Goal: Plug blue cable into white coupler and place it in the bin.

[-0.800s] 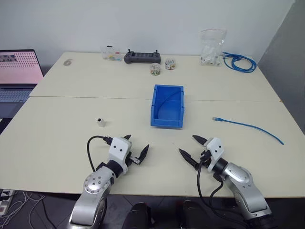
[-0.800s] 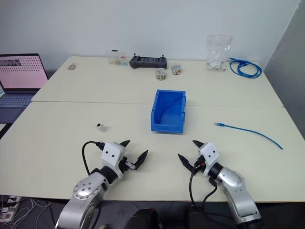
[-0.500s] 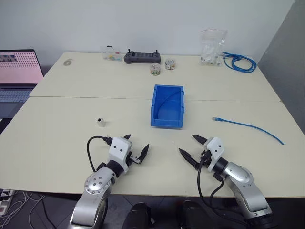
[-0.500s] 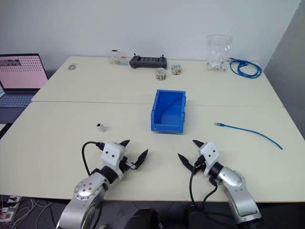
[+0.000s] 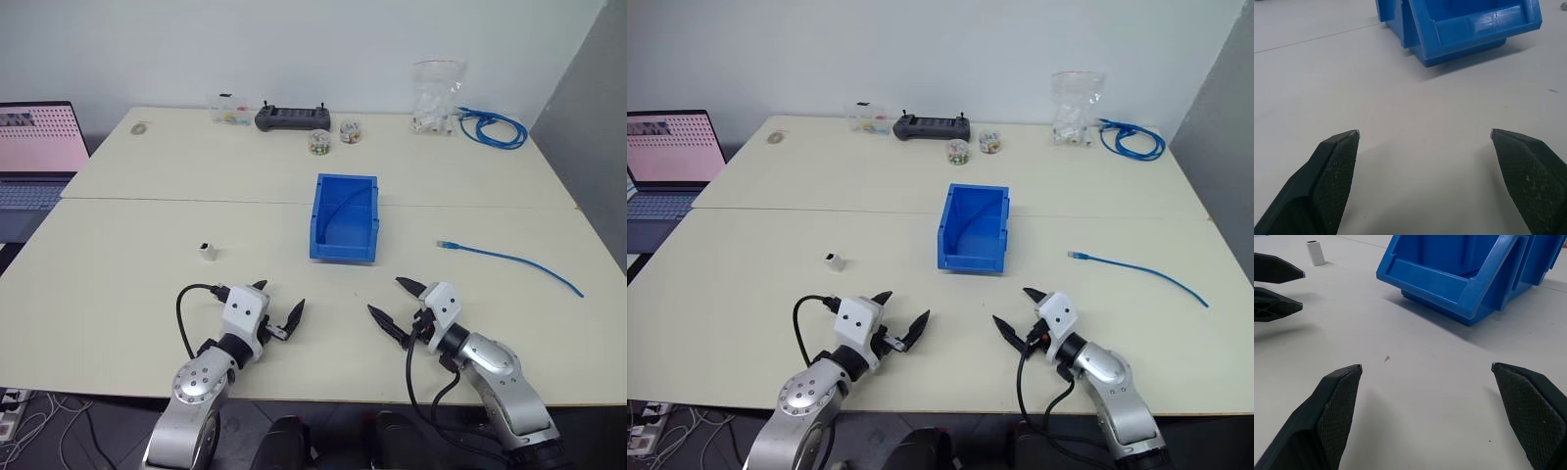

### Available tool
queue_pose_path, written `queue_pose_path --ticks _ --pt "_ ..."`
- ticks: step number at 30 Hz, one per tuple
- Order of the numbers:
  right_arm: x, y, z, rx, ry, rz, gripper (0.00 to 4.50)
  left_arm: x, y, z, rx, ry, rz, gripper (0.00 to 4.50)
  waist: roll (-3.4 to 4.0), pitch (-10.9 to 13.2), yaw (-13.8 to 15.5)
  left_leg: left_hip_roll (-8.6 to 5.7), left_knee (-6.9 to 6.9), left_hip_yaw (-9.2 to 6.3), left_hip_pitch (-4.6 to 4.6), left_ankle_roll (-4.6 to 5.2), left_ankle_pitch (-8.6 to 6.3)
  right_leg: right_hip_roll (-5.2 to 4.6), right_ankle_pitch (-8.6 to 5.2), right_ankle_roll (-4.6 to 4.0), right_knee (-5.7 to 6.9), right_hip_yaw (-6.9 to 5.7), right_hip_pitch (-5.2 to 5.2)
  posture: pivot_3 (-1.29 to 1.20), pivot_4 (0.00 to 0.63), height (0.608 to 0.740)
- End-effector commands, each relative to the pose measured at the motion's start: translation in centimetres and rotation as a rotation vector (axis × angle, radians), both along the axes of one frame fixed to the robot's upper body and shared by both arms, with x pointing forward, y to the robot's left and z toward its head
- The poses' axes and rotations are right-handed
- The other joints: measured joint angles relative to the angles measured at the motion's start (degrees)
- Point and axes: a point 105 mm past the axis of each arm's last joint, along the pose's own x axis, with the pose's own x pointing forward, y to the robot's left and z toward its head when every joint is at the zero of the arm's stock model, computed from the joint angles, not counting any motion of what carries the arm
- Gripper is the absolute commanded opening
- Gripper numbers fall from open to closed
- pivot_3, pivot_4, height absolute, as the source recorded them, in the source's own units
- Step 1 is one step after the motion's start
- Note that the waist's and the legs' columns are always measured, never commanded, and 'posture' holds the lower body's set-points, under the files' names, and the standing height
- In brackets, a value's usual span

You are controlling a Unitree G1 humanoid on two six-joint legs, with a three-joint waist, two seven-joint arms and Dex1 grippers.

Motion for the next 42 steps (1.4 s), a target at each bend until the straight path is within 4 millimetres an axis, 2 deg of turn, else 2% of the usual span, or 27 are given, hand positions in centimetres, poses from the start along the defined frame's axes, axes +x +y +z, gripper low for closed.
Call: queue_pose_path --ticks 1,7,11,16,19,21,25,28,35,38,41,42 --pt "0.1 -0.1 1.3 0.000 -0.067 -0.002 4.49 -0.2 -0.4 1.7 -0.012 -0.057 -0.034 4.50 0.00 0.00 0.00 0.00 0.00 0.00 0.00 0.00 0.00 0.00 0.00 0.00 0.00 0.00 0.00 0.00 0.150 0.740" --pt "-0.1 -0.5 2.0 0.001 -0.098 -0.023 4.49 -0.7 -1.7 3.7 -0.064 -0.091 -0.190 4.50 0.00 0.00 0.01 0.00 0.00 0.00 0.00 0.00 0.00 0.00 0.00 0.00 0.00 0.00 0.00 0.00 0.150 0.740" --pt "-0.4 -1.8 3.7 0.016 -0.130 -0.058 4.49 -1.3 -2.7 4.5 -0.031 -0.100 -0.339 4.50 0.00 0.00 0.02 0.00 0.01 0.00 -0.02 0.00 0.00 0.00 0.00 0.00 0.00 0.00 0.00 0.00 0.150 0.740" --pt "-0.1 -6.0 5.9 -0.040 -0.130 -0.149 4.49 -0.9 -4.9 7.3 -0.007 -0.126 -0.508 4.50 -0.01 0.01 0.10 -0.04 0.03 0.00 -0.03 0.00 0.00 -0.01 0.00 0.00 0.00 0.00 0.01 0.00 0.150 0.740" --pt "1.0 -8.8 6.8 -0.124 -0.105 -0.193 4.49 -0.3 -6.2 9.2 -0.009 -0.154 -0.552 4.50 -0.02 0.01 0.10 -0.07 0.05 -0.01 -0.06 0.01 0.00 -0.01 0.01 0.02 -0.01 -0.01 0.03 0.00 0.150 0.740" --pt "2.1 -10.8 7.0 -0.181 -0.073 -0.224 4.49 -0.2 -6.9 9.6 0.017 -0.143 -0.594 4.50 -0.03 0.01 -0.05 -0.10 0.06 0.00 -0.06 0.01 0.01 -0.01 0.02 0.04 -0.01 -0.01 0.02 0.00 0.150 0.740" --pt "4.5 -14.2 7.0 -0.297 0.058 -0.207 4.49 -0.1 -7.8 9.6 0.074 -0.096 -0.662 4.50 -0.03 0.03 -0.58 -0.06 0.02 0.16 0.05 0.02 0.01 0.03 0.02 0.03 0.06 0.10 0.03 0.00 0.150 0.740" --pt "6.0 -15.7 6.6 -0.380 0.160 -0.155 4.49 0.2 -8.0 9.2 0.106 -0.078 -0.682 4.50 -0.06 0.04 -0.75 -0.04 0.02 0.18 0.05 0.03 0.02 0.05 0.02 0.01 0.07 0.08 0.03 0.00 0.150 0.740" --pt "8.9 -17.2 6.3 -0.485 0.315 -0.067 4.49 0.5 -8.5 8.9 0.132 -0.083 -0.705 4.50 -0.07 0.11 -1.40 -0.09 0.05 0.23 0.05 0.04 0.03 0.00 0.06 -0.04 0.06 0.14 0.03 0.00 0.150 0.740" --pt "10.4 -18.4 6.1 -0.545 0.366 -0.119 4.49 0.1 -9.0 8.8 0.123 -0.080 -0.717 4.50 -0.07 0.11 -1.40 -0.09 0.06 0.26 0.05 0.05 0.03 -0.03 0.18 -0.23 0.03 0.17 0.03 0.00 0.150 0.740" --pt "10.8 -18.7 5.8 -0.583 0.414 -0.132 4.49 0.1 -9.2 8.9 0.123 -0.084 -0.715 4.50 -0.07 0.12 -1.47 -0.11 0.03 0.32 0.04 0.04 0.03 -0.05 0.20 -0.26 -0.01 0.21 0.01 0.00 0.150 0.740" --pt "10.9 -18.8 5.6 -0.589 0.439 -0.136 4.32 0.2 -9.2 9.0 0.124 -0.086 -0.713 4.50 -0.08 0.12 -1.46 -0.11 0.03 0.28 0.02 0.03 0.03 -0.06 0.20 -0.26 -0.02 0.19 0.02 0.00 0.150 0.740"
